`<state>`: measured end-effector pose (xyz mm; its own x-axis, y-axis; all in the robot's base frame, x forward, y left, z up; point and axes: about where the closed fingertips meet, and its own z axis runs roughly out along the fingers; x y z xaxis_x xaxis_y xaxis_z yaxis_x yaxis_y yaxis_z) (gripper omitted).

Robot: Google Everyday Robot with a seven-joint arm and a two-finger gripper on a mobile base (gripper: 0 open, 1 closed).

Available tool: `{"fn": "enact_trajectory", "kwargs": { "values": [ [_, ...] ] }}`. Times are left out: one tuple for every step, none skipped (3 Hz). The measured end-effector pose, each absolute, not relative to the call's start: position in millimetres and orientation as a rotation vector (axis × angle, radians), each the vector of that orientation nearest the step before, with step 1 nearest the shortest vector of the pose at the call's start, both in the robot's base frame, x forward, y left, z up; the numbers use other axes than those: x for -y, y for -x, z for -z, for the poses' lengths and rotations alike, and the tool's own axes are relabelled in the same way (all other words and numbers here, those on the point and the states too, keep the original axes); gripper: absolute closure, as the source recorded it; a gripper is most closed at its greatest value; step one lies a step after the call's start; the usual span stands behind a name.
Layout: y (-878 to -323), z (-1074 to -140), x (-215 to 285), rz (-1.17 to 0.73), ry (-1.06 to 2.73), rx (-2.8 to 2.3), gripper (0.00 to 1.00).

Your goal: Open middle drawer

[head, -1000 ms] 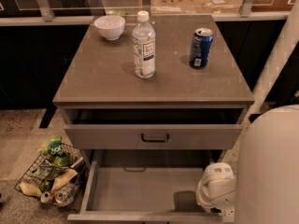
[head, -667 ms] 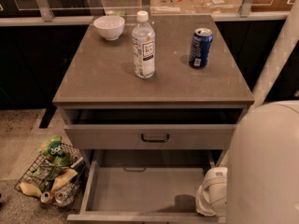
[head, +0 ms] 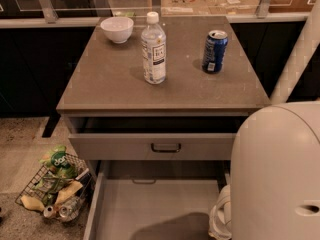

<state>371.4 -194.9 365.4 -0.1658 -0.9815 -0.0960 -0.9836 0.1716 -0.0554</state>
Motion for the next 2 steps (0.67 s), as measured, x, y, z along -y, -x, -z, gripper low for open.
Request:
{"fn": "enact_trajectory", "kwargs": {
  "values": [
    [-371.0,-365.0,194.7,-0.031,1.956,-2.318,0.83],
    [-370.6,-364.7,194.4,-0.032,1.957,-2.318,0.59]
  ]
}}
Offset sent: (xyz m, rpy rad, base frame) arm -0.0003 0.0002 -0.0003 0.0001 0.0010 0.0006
